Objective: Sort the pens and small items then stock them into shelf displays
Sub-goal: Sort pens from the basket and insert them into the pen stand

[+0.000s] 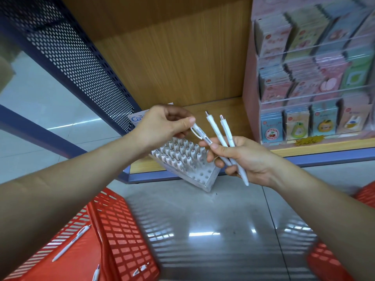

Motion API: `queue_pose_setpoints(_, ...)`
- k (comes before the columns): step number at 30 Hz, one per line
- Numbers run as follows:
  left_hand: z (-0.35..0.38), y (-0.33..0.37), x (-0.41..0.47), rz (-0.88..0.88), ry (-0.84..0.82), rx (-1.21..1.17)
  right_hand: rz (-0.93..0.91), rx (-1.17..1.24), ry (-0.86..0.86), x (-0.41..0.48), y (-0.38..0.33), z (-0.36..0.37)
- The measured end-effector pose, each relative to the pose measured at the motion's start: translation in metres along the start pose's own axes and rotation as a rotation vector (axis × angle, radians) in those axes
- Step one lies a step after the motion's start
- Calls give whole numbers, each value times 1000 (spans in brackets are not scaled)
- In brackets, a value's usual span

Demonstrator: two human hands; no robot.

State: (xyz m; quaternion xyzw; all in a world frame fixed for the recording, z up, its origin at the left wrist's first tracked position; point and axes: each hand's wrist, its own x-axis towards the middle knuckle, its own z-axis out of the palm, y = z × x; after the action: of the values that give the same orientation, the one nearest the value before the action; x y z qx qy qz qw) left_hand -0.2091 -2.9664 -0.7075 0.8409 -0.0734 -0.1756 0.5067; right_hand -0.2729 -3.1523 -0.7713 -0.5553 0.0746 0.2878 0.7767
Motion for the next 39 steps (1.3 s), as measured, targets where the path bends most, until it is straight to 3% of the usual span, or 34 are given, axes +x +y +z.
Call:
queue_pose_setpoints(4, -4, 1, -5, -9, 30, 38, 38, -7, 27, 0, 1, 3)
queue_pose_setpoints(7, -19, 7, -9, 11, 115, 80, 36, 67, 217, 2, -1, 0)
queue_pose_setpoints(10, -30, 7, -12, 41, 151, 211, 41, 104, 335, 3, -5, -6)
queue_pose_setpoints(15, -27, -14, -20, 134, 93, 508, 43, 124, 381, 4, -5, -5)
queue_pose_setpoints(24, -3, -45, -33, 305, 62, 734, 27, 92, 296, 6, 0, -3)
queue_pose_setpoints(33, 6, -61, -31, 286, -44, 806, 22, 138, 241, 7, 1, -2)
queue_pose_setpoints(39, 10, -69, -19, 330, -1, 849, 2, 57, 177, 4, 2, 0)
